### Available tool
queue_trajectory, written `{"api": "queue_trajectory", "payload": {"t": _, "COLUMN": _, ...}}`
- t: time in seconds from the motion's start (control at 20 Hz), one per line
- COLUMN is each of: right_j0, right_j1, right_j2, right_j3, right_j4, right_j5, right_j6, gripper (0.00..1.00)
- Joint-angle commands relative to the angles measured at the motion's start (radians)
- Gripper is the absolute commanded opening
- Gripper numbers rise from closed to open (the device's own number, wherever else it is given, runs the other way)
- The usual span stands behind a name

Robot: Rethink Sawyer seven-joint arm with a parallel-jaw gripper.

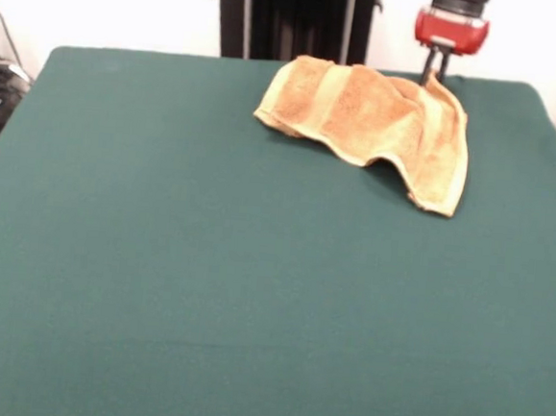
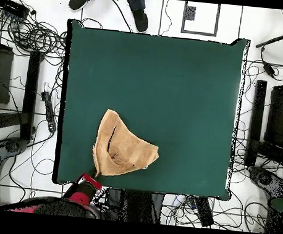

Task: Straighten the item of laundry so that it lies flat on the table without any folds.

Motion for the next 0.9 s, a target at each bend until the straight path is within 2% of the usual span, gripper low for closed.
{"api": "queue_trajectory", "payload": {"t": 0.05, "right_j0": 0.129, "right_j1": 0.182, "right_j2": 0.308, "right_j3": -0.122, "right_j4": 0.122, "right_j5": 0.169, "right_j6": 0.393, "gripper": 0.0}}
{"api": "queue_trajectory", "payload": {"t": 0.5, "right_j0": 0.156, "right_j1": 0.188, "right_j2": 0.352, "right_j3": -0.16, "right_j4": 0.211, "right_j5": 0.164, "right_j6": 0.46, "gripper": 0.0}}
{"api": "queue_trajectory", "payload": {"t": 0.75, "right_j0": 0.185, "right_j1": 0.163, "right_j2": 0.372, "right_j3": -0.148, "right_j4": 0.297, "right_j5": 0.18, "right_j6": 0.489, "gripper": 0.0}}
{"api": "queue_trajectory", "payload": {"t": 0.9, "right_j0": 0.176, "right_j1": 0.163, "right_j2": 0.369, "right_j3": -0.145, "right_j4": 0.285, "right_j5": 0.19, "right_j6": 0.465, "gripper": 0.0}}
